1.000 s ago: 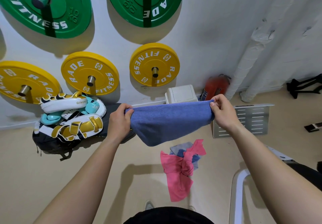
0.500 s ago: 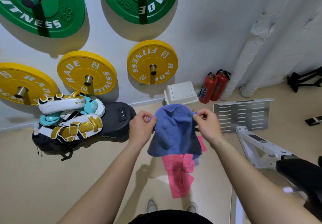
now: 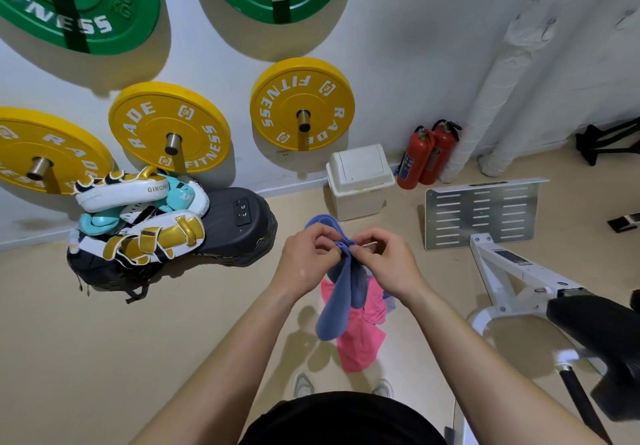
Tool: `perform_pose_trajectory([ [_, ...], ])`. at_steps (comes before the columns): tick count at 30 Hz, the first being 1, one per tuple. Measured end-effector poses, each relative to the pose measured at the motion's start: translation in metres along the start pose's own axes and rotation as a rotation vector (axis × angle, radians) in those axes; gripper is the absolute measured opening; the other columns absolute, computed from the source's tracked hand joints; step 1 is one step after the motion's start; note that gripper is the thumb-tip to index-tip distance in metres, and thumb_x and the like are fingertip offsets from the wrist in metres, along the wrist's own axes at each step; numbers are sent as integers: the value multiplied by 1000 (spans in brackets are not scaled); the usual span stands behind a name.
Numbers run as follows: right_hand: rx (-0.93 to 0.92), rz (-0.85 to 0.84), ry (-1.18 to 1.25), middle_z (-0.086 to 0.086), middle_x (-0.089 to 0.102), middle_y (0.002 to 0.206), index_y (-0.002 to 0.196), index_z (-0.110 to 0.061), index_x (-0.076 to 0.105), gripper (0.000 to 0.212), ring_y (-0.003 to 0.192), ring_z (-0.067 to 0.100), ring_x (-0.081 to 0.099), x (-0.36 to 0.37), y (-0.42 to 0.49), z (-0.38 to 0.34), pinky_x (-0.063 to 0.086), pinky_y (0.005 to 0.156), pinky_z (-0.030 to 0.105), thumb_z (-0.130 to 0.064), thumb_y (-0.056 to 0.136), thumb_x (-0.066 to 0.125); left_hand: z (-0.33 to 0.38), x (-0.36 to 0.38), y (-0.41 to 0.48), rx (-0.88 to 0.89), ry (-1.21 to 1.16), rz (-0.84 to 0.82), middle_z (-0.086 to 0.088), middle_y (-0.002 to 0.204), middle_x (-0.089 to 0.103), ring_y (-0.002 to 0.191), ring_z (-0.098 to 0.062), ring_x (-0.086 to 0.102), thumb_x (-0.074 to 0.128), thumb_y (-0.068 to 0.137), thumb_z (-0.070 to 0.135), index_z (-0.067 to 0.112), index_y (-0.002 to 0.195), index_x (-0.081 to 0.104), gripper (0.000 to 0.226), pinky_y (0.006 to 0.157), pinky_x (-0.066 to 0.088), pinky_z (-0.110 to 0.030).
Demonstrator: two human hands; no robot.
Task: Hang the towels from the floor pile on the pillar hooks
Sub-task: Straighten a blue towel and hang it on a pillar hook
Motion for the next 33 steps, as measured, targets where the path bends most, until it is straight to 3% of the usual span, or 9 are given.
perform_pose_trajectory([
  [3,1,-39,4,-11,72,72,80,-21,75,17,66,8,64,1,-2,-2,54,71,34,-4,84,73,0,-3,-3,57,24,17,13,57,65,48,2,52,70,78,5,22,81,68,17,62,43,-16],
  [8,-11,-124,-55,-19,69,72,84,-21,71,22,69,1,63,3,-7,-10,54,70,21,-4,74,81,0,-5,-6,66,56,65,9,60,69,56,-4,61,74,78,12,25,78,68,14,69,55,-27],
  [13,-91,-111,-188,-14,63,66,80,-19,71,14,64,3,54,-1,0,-18,49,65,23,-8,78,79,3,-11,-11,81,-90,-19,0,68,74,66,-12,69,70,87,10,22,82,73,14,70,55,-29],
  [16,-121,-125,-232,-12,65,69,80,-23,70,13,67,7,57,-8,5,-23,51,67,32,-11,80,76,-1,-31,-8,131,11,180,7,66,70,62,-10,64,69,88,18,26,80,75,12,65,53,-30],
  [19,-131,-140,-218,-10,64,67,78,-24,70,15,66,6,56,-12,8,-31,50,67,28,-10,79,76,-14,-58,2,41,152,328,6,71,64,67,-12,60,74,79,33,32,82,70,5,71,56,-38],
  [22,-148,-171,-224,-10,64,67,79,-23,71,15,65,5,55,-11,6,-39,48,65,22,-9,80,76,-22,-67,14,-109,248,139,5,81,65,73,-12,61,77,73,50,33,88,68,24,75,57,-39],
  [25,-162,-206,-238,-19,65,67,82,-21,72,12,68,2,55,-9,4,-44,46,62,14,-10,82,76,-17,-67,15,-211,272,-75,3,78,71,64,-14,61,80,72,54,28,90,69,33,56,53,-31],
  [29,-168,-227,-240,-25,63,66,82,-21,71,13,69,3,54,-9,4,-46,46,65,14,-9,82,76,-15,-60,11,-269,347,-214,1,82,74,71,-14,66,81,71,46,22,90,68,33,52,52,-24],
  [33,-168,-245,-256,-22,65,68,80,-21,71,15,69,4,55,-10,6,-44,49,70,23,-7,80,76,-15,-54,7,-284,362,-235,-3,79,73,66,-14,66,75,76,28,17,88,66,18,53,56,-23],
])
Point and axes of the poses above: each hand's wrist, its own y-axis towards the middle knuckle, its own x-axis out of the palm, z = x × y, the point moved 3 cm from there along y, towards the middle knuckle
